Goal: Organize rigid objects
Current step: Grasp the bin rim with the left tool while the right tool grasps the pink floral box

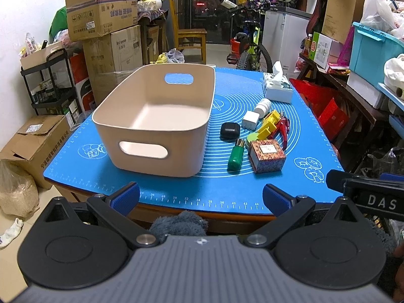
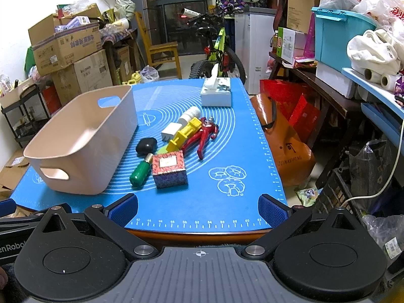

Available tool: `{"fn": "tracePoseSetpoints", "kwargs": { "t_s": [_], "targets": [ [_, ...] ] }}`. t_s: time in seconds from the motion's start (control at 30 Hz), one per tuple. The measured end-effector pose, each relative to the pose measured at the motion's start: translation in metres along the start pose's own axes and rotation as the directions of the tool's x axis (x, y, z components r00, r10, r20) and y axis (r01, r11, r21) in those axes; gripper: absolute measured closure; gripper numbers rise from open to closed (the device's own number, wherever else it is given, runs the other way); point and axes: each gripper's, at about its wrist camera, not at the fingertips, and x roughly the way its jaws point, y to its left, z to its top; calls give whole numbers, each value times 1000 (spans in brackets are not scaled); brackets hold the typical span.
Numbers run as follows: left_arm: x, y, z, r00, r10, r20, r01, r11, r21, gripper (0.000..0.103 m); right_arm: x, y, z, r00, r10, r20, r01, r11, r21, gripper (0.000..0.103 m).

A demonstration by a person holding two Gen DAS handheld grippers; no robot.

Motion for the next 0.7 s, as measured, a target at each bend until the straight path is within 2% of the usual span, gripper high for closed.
{"fn": "tracePoseSetpoints", "kwargs": {
  "t_s": [0.17, 0.4, 0.57, 0.7],
  "targets": [
    [1, 21, 14, 1000, 2, 6, -1, 999, -37, 0, -3, 5, 11, 1000, 5, 20, -4, 1000, -16, 2],
    [3, 55, 54, 998, 33, 46, -29, 996, -84, 0, -1, 10, 37, 998, 36, 51, -35, 999, -6, 2],
    [15, 77, 81, 997, 30, 71, -23, 996, -90, 0, 17, 17, 62, 997, 57, 50, -57, 998, -1, 2],
    [30, 92, 98, 993, 83, 87, -75, 993, -91, 0, 42, 22, 76, 999, 45, 29, -45, 999, -8, 2]
  ]
}}
